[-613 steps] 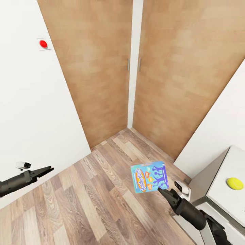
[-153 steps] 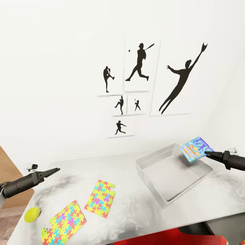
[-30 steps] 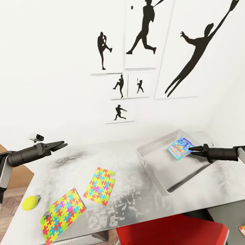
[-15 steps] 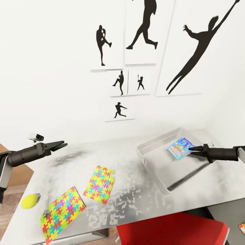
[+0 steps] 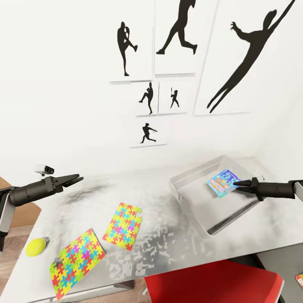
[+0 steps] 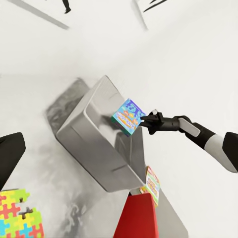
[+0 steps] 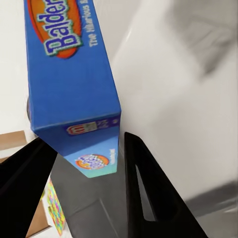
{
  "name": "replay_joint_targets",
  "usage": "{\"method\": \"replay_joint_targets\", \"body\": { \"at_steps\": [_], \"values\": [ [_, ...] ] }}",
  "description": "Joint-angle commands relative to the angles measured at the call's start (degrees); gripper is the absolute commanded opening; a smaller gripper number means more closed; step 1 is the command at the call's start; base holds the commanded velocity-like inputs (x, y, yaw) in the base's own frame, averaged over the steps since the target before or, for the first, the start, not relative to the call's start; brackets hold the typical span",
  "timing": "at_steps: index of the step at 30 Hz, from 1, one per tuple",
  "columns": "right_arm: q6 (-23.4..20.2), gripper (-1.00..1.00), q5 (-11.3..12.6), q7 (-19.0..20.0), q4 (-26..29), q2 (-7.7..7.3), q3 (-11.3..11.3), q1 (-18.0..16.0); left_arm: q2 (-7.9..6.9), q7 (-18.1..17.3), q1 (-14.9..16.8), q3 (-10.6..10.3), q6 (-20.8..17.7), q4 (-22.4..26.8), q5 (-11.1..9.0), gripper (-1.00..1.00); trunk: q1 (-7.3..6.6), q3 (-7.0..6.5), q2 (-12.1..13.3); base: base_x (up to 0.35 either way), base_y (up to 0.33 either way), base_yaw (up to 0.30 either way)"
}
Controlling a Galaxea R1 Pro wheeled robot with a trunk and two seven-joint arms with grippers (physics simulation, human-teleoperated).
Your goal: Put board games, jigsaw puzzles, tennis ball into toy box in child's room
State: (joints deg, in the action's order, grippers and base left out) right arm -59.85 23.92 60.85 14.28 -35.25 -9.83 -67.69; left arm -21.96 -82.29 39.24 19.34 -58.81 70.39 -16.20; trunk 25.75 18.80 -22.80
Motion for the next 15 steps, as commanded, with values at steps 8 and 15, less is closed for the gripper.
{"method": "replay_joint_targets", "body": {
  "at_steps": [8, 15],
  "values": [
    [-0.15, -1.0, 0.43, 0.23, 0.07, -0.08, -0.45, -0.15, -0.07, -0.15, 0.04, -0.01, -0.6, 0.01, -0.06, 1.0, 0.03, 0.78, -0.12, 0.0, 0.0, 0.0],
    [-0.15, -1.0, 0.42, 0.23, 0.06, -0.09, -0.47, -1.21, -0.1, -0.15, 0.04, 0.0, -0.6, 0.01, -0.06, 1.0, 0.03, 0.88, -0.12, 0.0, 0.0, 0.0]
  ]
}}
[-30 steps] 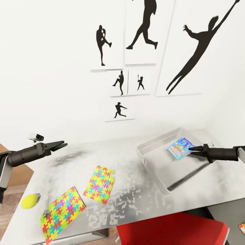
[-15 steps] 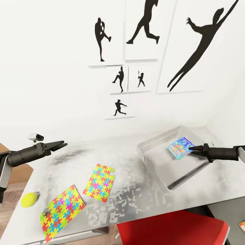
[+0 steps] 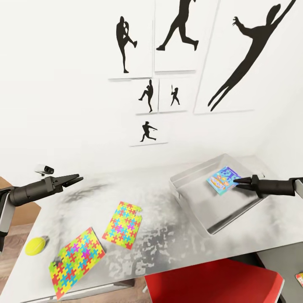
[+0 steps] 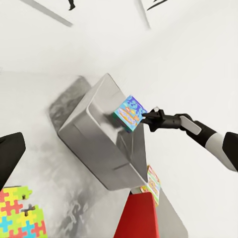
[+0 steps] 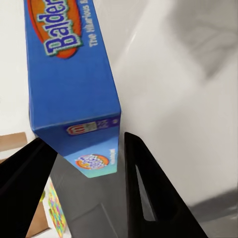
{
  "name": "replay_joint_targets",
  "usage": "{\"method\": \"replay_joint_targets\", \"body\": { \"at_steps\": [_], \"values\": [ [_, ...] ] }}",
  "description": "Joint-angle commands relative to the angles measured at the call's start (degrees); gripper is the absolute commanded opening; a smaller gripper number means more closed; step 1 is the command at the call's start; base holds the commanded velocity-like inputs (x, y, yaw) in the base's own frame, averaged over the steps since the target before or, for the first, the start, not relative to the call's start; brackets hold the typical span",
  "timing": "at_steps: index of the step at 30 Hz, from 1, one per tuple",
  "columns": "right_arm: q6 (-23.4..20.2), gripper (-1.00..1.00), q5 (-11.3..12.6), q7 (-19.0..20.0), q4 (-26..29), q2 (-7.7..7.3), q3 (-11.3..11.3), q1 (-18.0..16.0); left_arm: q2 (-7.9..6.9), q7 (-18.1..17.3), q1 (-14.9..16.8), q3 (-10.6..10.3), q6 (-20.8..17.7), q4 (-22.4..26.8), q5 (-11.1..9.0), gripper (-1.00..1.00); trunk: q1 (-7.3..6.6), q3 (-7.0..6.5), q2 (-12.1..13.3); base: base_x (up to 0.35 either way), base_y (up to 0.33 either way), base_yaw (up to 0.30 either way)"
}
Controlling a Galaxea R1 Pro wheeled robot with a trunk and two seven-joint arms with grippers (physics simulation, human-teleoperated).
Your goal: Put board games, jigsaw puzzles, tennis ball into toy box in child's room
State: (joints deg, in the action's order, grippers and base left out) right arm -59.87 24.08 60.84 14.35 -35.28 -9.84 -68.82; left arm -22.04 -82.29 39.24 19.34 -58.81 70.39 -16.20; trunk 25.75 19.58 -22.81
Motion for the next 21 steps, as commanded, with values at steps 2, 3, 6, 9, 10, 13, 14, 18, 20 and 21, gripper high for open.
{"method": "replay_joint_targets", "body": {
  "at_steps": [2, 3, 6, 9, 10, 13, 14, 18, 20, 21],
  "values": [
    [-0.13, -1.0, 0.3, 0.24, -0.22, 0.02, -0.44, -0.44, -0.02, -0.15, 0.04, 0.0, -0.6, 0.01, -0.06, 1.0, 0.03, 0.11, -0.11, 0.0, 0.0, 0.0],
    [-0.13, -1.0, 0.31, 0.24, -0.31, 0.04, -0.44, -0.58, -0.02, -0.15, 0.04, 0.0, -0.6, 0.01, -0.06, 1.0, 0.03, 0.11, -0.11, 0.0, 0.0, 0.0],
    [-0.13, -1.0, 0.27, 0.24, -0.66, 0.2, -0.4, -1.57, -0.01, -0.15, 0.04, 0.0, -0.6, 0.01, -0.06, 1.0, 0.03, 0.11, -0.11, 0.0, 0.0, 0.0],
    [-0.13, -1.0, 0.18, 0.17, -0.77, 0.58, -0.42, -2.48, 0.02, -0.15, 0.04, 0.0, -0.6, 0.01, -0.06, 1.0, 0.03, 0.11, -0.11, 0.0, 0.0, 0.0],
    [-0.13, -1.0, 0.15, 0.1, -0.79, 0.73, -0.43, -2.77, 0.04, -0.15, 0.04, 0.0, -0.6, 0.01, -0.06, 1.0, 0.03, 0.11, -0.11, 0.0, 0.0, 0.0],
    [-0.13, -1.0, 0.11, -0.01, -0.81, 0.91, -0.44, -3.45, 0.02, -0.15, 0.04, 0.0, -0.6, 0.01, -0.06, 1.0, 0.03, 0.11, -0.11, 0.0, 0.0, 0.0],
    [-0.13, -1.0, 0.11, -0.03, -0.83, 0.94, -0.44, -3.64, 0.01, -0.15, 0.04, 0.0, -0.6, 0.01, -0.06, 1.0, 0.03, 0.11, -0.11, 0.0, 0.0, 0.0],
    [-0.13, -1.0, -0.12, -0.16, -2.53, 1.61, -0.6, -5.31, -0.01, -0.15, 0.04, 0.0, -0.6, 0.01, -0.06, 1.0, 0.03, 0.11, -0.11, 0.0, 0.0, 0.0],
    [-0.13, -1.0, -1.47, -0.17, -4.07, 2.04, -1.59, -6.54, 0.02, -0.15, 0.04, 0.0, -0.6, 0.01, -0.06, 1.0, 0.03, 0.11, -0.11, 0.0, 0.0, 0.0],
    [-0.13, -1.0, -2.69, -0.18, -4.56, 2.22, -2.34, -7.21, 0.04, -0.15, 0.04, 0.0, -0.6, 0.01, -0.06, 1.0, 0.03, 0.11, -0.11, 0.0, 0.0, 0.0]
  ]
}}
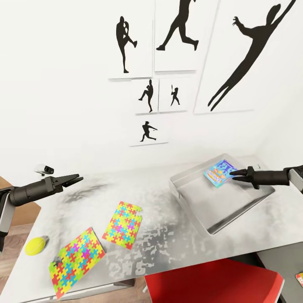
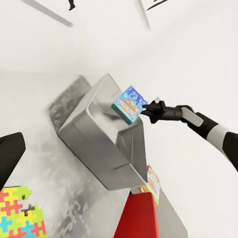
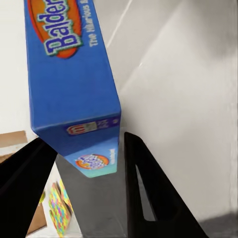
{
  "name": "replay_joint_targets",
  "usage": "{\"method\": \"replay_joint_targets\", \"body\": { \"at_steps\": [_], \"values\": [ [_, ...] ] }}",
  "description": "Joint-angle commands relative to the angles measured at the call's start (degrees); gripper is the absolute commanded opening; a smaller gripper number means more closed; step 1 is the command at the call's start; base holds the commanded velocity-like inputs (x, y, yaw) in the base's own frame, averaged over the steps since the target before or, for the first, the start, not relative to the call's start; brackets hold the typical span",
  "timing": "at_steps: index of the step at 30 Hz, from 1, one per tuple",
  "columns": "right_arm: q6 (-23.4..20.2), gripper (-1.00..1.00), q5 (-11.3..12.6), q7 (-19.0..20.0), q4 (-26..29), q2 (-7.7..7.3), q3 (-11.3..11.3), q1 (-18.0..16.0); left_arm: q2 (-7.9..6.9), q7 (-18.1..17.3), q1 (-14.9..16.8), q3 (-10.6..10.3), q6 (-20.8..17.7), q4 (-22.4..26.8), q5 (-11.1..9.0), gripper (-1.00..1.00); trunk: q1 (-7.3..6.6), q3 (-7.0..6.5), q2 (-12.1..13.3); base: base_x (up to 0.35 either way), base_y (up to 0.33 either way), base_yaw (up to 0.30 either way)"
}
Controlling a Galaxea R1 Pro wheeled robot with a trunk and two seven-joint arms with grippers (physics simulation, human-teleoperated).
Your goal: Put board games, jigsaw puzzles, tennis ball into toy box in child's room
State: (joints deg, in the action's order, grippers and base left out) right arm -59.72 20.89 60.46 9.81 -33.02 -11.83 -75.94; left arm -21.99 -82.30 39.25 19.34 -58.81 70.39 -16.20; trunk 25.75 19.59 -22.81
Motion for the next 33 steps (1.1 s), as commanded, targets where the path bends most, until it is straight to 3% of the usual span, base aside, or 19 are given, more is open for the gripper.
{"method": "replay_joint_targets", "body": {
  "at_steps": [1, 3, 8, 19, 33],
  "values": [
    [-0.28, -1.0, -0.14, 0.2, -0.2, 0.07, -0.72, -0.44, -0.01, -0.15, 0.04, 0.0, -0.6, 0.01, -0.06, 1.0, 0.03, 0.1, -0.11, 0.0, 0.0, 0.0],
    [-0.28, -1.0, -2.12, 0.2, -1.38, 0.5, -1.94, -1.91, -0.03, -0.15, 0.04, 0.0, -0.6, 0.01, -0.06, 1.0, 0.03, 0.1, -0.11, 0.0, 0.0, 0.0],
    [-0.28, -1.0, -3.64, 0.19, -4.71, 1.34, -2.87, -4.02, -0.06, -0.15, 0.04, 0.04, -0.6, 0.01, -0.06, 1.0, 0.03, 0.1, -0.11, 0.0, 0.0, 0.0],
    [-0.28, -1.0, -3.94, 0.19, -6.64, 1.24, -5.38, -4.64, 0.02, -0.15, 0.04, 0.09, -0.6, 0.01, -0.06, 1.0, 0.03, 0.1, -0.11, 0.0, 0.0, 0.0],
    [-0.28, -1.0, -3.93, 0.18, -7.16, 1.7, -5.76, -4.81, 0.02, -0.15, 0.18, 0.08, -0.6, 0.01, -0.06, 1.0, 0.03, 0.74, -0.11, 0.0, 0.0, 0.0]
  ]
}}
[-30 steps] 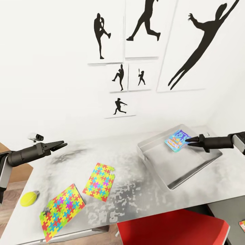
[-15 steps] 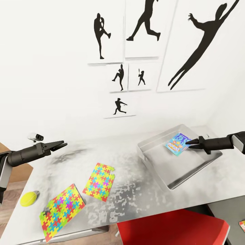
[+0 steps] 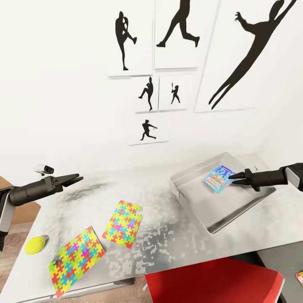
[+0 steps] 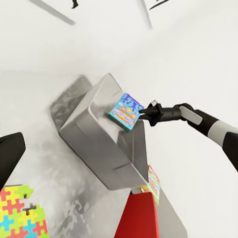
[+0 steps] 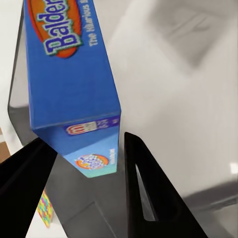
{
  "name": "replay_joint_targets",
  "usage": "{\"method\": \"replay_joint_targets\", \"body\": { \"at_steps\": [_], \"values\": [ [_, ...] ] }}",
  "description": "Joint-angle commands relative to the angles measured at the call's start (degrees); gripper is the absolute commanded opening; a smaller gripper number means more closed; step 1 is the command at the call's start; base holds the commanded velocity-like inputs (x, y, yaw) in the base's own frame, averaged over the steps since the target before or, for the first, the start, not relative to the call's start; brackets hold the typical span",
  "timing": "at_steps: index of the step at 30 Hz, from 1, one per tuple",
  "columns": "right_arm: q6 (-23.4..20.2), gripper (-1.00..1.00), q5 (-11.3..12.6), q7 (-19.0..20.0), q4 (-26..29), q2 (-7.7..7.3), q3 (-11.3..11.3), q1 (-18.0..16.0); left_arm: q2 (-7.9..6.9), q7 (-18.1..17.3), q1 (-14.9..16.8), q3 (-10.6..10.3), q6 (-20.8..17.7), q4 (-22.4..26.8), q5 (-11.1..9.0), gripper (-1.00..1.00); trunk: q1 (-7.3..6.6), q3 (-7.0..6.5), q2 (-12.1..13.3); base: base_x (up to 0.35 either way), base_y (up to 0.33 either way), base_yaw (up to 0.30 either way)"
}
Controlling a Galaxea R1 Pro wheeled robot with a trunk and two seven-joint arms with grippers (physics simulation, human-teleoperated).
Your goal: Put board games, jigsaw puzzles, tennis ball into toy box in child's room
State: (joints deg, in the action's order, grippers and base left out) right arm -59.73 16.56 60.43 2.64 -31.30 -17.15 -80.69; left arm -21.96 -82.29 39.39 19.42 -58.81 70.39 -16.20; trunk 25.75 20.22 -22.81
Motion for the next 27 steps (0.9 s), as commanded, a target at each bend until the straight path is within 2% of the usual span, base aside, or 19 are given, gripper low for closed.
{"method": "replay_joint_targets", "body": {
  "at_steps": [1, 15, 27],
  "values": [
    [-0.27, -1.0, 0.41, 0.21, 0.01, 0.02, -0.43, -0.08, -0.02, -0.15, 0.09, -0.02, -0.6, 0.01, -0.06, 1.0, 0.03, 0.19, -0.11, 0.0, 0.0, 0.0],
    [-0.27, -1.0, 0.23, 0.21, -1.57, 0.27, -0.67, -2.61, -0.06, -0.15, 0.16, -0.02, -0.6, 0.01, -0.11, 1.0, 0.03, 1.5, -0.11, 0.0, 0.0, 0.0],
    [-0.27, -1.0, 0.23, 0.21, -1.67, 0.24, -0.77, -2.8, -0.09, -0.15, 0.17, 0.0, -0.6, 0.01, -0.15, 1.0, 0.03, 2.62, -0.11, 0.0, 0.0, 0.0]
  ]
}}
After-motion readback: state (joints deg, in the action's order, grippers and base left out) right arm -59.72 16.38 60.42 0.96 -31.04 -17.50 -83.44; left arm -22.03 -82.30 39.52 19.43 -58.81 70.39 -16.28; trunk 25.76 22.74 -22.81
